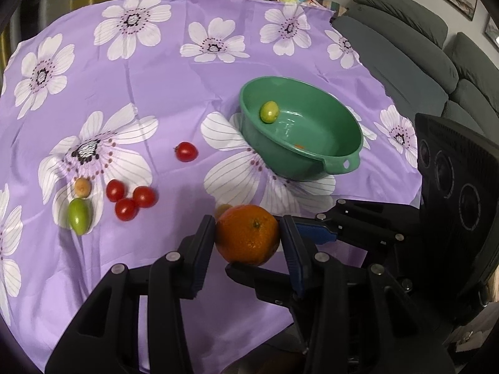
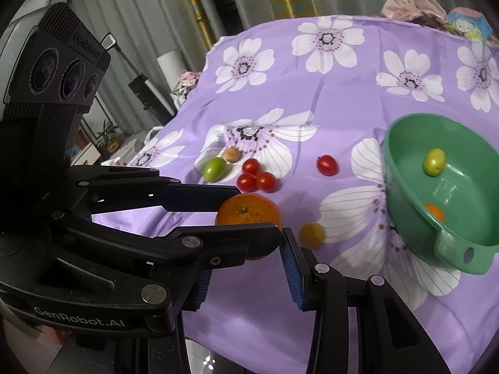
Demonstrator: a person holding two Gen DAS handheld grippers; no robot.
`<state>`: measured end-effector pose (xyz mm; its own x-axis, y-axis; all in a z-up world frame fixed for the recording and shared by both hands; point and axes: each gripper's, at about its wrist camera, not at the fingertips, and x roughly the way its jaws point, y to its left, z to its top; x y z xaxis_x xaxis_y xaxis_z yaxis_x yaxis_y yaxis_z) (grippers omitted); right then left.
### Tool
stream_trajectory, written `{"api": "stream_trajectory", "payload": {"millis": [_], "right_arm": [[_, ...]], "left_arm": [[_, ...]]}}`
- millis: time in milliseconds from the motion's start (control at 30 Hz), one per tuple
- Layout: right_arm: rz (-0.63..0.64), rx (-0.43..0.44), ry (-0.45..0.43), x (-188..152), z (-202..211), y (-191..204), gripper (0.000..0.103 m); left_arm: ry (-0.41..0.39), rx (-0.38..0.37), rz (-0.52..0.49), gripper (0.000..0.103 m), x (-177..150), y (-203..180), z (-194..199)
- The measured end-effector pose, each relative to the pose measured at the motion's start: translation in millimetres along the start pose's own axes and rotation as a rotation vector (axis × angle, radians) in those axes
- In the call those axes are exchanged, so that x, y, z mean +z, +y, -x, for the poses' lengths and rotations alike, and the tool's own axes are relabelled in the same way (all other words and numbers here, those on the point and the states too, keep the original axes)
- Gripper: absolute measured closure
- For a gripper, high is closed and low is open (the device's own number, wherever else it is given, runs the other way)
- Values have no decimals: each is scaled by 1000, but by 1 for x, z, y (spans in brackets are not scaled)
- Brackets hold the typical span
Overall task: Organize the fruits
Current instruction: 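Lift the held orange off the cloth toward the green bowl, then lower the orange into the green bowl and open the right tool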
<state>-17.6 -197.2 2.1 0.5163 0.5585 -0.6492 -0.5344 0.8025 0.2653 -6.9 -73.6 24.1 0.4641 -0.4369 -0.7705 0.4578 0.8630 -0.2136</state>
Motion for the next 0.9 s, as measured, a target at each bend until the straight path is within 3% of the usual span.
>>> {"api": "stream_trajectory", "payload": {"millis": [900], "right_arm": [[-19, -29, -44, 0, 15, -8, 60]], "left_arm": [[-22, -2, -47, 61, 8, -21, 1]]}}
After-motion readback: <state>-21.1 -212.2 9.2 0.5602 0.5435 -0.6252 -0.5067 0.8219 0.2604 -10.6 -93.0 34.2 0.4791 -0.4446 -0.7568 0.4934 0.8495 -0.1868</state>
